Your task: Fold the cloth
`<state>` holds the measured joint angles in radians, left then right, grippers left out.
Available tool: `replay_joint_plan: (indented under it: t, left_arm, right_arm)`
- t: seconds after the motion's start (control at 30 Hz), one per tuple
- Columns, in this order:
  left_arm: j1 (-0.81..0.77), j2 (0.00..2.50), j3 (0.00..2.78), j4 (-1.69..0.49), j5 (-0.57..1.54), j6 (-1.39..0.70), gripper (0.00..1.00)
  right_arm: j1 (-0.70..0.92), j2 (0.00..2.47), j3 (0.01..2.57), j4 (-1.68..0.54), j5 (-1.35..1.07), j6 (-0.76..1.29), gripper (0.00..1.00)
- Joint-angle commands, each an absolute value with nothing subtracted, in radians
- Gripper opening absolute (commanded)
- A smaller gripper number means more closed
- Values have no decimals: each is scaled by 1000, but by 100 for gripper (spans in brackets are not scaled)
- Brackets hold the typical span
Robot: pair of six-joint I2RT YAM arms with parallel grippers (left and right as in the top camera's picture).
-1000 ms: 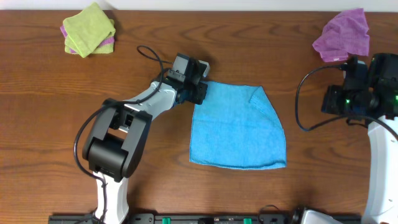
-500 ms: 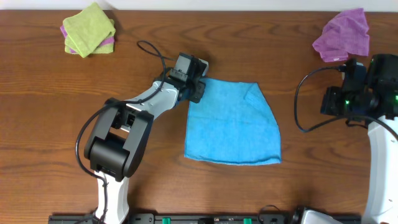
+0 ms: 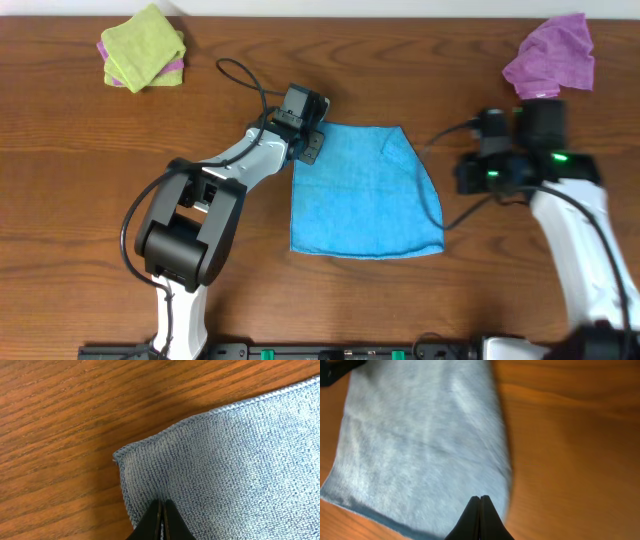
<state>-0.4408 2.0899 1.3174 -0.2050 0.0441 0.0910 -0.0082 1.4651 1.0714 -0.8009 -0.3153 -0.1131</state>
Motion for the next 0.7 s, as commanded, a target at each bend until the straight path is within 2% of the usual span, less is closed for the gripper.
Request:
replay_joint_plan:
  t: [0.0, 0.13, 0.33, 0.67]
  left_arm:
    - [-431, 2119, 1299, -231, -11, 112, 6]
    - [-431, 2119, 1299, -231, -11, 112, 6]
    - [-431, 2119, 1299, -231, -11, 112, 5]
    - [-431, 2119, 1299, -223, -11, 112, 6]
  right_arm:
    - [85, 1557, 1065, -735, -352, -102, 1]
    - [176, 1683, 1076, -596, -364, -97, 1]
    - [204, 1804, 1082, -466, -403, -83, 1]
    - [205, 1916, 1131, -407, -362, -83, 1]
